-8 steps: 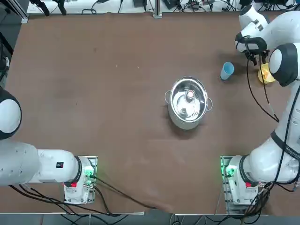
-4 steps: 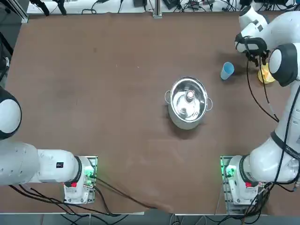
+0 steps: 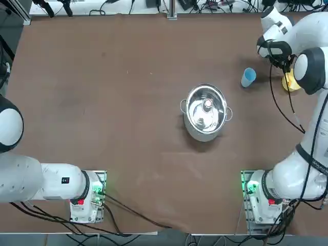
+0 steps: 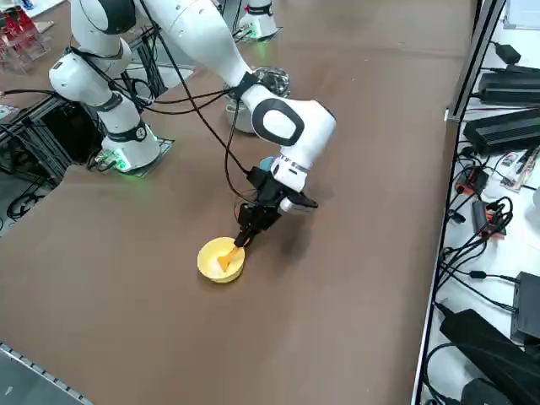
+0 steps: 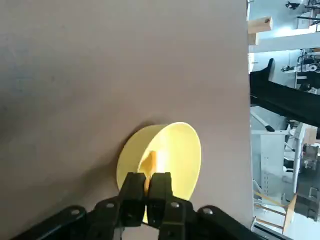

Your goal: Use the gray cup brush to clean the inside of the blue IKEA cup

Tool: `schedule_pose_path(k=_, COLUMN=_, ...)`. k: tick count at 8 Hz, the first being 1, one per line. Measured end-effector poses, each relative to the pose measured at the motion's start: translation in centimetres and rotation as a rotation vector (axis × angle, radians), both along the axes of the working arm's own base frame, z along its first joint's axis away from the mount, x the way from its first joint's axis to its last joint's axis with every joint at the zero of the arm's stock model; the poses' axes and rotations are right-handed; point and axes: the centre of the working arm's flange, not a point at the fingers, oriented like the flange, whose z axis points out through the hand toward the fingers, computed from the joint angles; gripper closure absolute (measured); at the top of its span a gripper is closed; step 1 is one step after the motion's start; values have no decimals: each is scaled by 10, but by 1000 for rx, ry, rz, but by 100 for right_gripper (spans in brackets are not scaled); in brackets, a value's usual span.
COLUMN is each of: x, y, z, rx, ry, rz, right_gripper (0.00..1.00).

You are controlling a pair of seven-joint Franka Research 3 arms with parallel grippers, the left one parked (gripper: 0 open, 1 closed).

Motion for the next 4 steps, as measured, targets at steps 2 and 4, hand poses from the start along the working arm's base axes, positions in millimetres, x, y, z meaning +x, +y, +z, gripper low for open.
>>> schedule_pose_path(k=2, x=6, y=2, z=13, rx=-25, ry=7, rz=-18, right_gripper=96)
schedule_pose_path(k=4, x=18, y=5, z=50, rx=-37, ry=8, rz=-14, right_gripper=96)
